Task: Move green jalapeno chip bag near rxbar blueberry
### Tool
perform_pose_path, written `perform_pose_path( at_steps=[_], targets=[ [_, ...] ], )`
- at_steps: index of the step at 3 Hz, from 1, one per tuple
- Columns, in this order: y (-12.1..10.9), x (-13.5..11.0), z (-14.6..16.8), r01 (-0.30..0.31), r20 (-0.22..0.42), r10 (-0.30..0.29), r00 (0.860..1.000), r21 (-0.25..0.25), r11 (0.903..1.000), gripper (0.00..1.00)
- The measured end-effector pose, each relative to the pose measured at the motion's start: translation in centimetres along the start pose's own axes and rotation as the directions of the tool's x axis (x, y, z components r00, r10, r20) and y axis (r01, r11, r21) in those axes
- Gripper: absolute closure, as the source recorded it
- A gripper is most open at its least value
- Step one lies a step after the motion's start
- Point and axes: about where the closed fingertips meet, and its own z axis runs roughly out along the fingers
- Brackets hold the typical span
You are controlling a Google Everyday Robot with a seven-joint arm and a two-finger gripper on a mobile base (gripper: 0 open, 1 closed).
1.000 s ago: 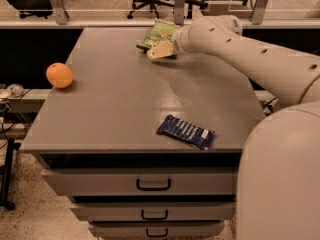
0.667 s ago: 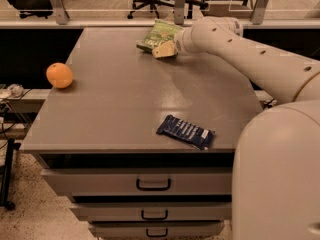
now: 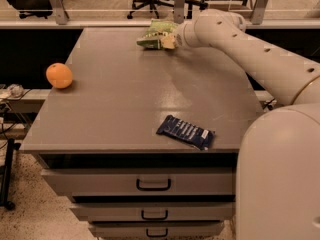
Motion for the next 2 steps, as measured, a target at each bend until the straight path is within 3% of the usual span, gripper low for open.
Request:
perform_pose_path(
  at_steps=[1, 2],
  targets=[
    [0.4, -2.0, -1.8, 0.070, 0.044, -0.069, 0.997, -0.011, 0.9975, 0.87],
    [1.0, -3.3, -4.5, 0.143, 0.076, -0.139, 0.987, -0.045, 0.9887, 1.00]
  ],
)
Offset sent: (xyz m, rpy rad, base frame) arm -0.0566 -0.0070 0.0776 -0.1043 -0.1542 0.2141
